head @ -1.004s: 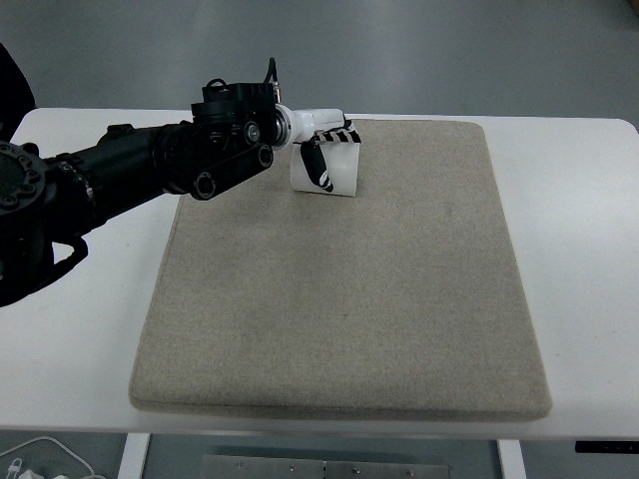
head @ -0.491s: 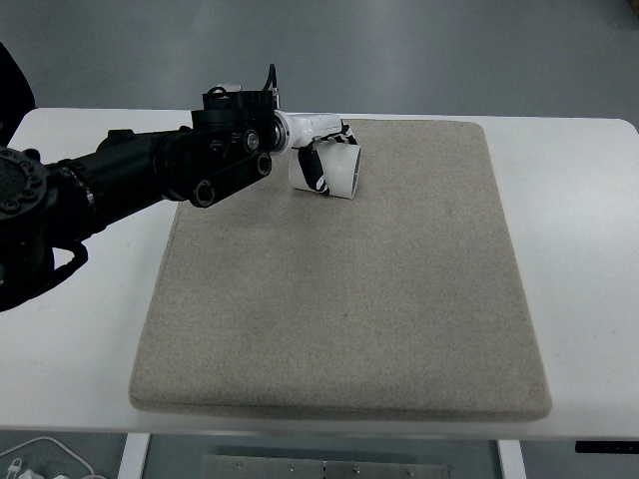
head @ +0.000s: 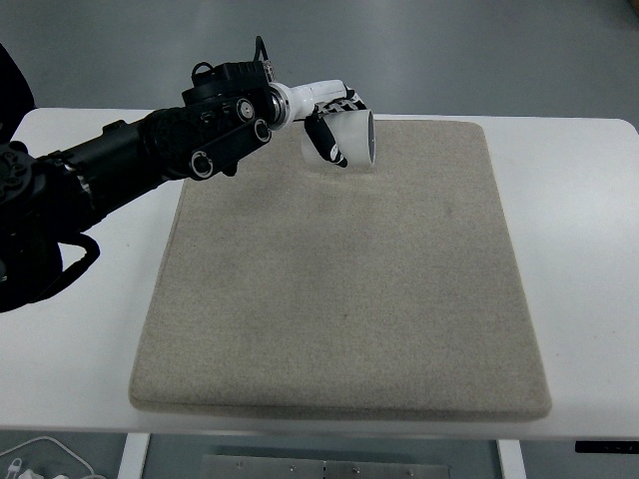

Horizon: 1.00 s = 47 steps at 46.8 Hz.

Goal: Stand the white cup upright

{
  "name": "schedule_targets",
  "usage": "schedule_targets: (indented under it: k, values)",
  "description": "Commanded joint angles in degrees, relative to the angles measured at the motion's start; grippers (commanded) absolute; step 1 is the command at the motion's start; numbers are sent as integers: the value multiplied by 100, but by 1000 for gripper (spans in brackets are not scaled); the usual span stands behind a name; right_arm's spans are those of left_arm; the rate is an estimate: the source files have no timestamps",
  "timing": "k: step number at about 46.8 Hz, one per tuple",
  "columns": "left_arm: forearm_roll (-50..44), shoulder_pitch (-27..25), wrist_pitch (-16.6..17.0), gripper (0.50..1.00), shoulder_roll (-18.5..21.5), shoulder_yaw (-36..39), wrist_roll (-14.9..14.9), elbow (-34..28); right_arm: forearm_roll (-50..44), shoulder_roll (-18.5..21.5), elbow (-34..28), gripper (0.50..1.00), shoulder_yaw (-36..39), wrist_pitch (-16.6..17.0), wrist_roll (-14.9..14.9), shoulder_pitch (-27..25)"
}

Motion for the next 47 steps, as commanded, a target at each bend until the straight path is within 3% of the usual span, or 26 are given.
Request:
schedule_targets:
  k: [1, 13, 30, 38, 47]
  values:
    - [-500, 19, -75, 500, 0, -126, -8, 0, 0, 0, 0, 930, 0, 0, 0, 0]
    - [-1820, 19, -391, 501, 0, -521, -271, -35, 0, 0, 0, 930, 0, 0, 0, 0]
    - [-1899, 599, -980, 503, 202, -1962, -702, -9, 0, 0, 0, 930, 0, 0, 0, 0]
    - [-1969, 1020, -1182, 503, 360, -2744, -763, -9, 0, 0, 0, 930, 0, 0, 0, 0]
    - [-2031, 1416, -1428, 503, 440, -3342, -1123, -35, 0, 0, 0, 930, 0, 0, 0, 0]
